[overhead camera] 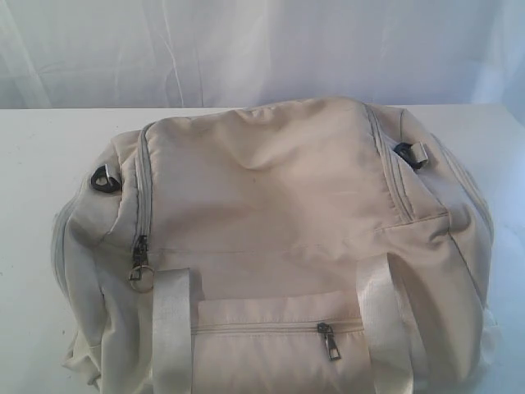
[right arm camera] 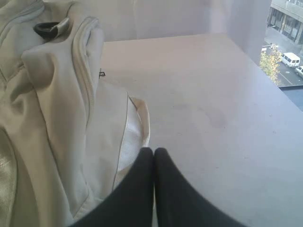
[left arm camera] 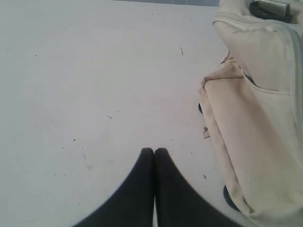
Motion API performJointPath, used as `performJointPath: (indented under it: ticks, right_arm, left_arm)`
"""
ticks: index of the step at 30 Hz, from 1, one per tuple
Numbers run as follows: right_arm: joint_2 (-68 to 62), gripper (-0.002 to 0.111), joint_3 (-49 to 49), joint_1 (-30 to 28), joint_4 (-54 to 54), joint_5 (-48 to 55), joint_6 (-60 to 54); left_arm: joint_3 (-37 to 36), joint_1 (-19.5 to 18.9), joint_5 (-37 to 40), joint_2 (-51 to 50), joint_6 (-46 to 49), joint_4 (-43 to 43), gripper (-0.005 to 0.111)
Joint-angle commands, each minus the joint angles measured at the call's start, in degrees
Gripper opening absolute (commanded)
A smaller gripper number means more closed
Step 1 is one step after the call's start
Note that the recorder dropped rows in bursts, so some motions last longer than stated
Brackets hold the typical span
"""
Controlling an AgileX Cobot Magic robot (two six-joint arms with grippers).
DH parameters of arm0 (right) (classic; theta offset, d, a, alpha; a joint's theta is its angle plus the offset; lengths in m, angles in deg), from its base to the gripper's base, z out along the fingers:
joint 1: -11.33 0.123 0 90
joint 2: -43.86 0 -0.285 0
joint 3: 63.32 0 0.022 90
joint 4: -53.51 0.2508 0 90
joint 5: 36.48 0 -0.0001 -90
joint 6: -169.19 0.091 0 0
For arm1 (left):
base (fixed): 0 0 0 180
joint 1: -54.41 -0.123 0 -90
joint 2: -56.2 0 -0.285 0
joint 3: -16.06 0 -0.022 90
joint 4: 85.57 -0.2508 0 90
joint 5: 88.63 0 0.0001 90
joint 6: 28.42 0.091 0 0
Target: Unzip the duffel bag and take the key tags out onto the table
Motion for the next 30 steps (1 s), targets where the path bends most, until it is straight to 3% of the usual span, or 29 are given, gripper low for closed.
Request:
performJointPath:
  ticks: [1, 20, 26, 30]
  right_arm:
    - [0.4, 0.000, 0.1, -0.2, -1.6, -0.8, -1.8]
    - [0.4, 0.000, 0.1, 2.7, -1.7, -1.1, -2.4]
    - [0.4, 0.000, 0.1, 2.7, -1.7, -5.8, -2.4]
    - [0.4, 0.000, 0.1, 2.7, -1.7, -14.8, -2.4]
  left_arm:
    - [-0.3, -0.2, 0.0, 0.2, -0.3, 0.7, 0.000]
    - [-0.3, -0.2, -0.2, 0.2, -0.3, 0.7, 0.000]
    - [-0.3, -0.2, -0.2, 0.2, -0.3, 0.7, 0.000]
    - [-0.3, -0.2, -0.2, 0.2, -0.3, 0.7, 0.000]
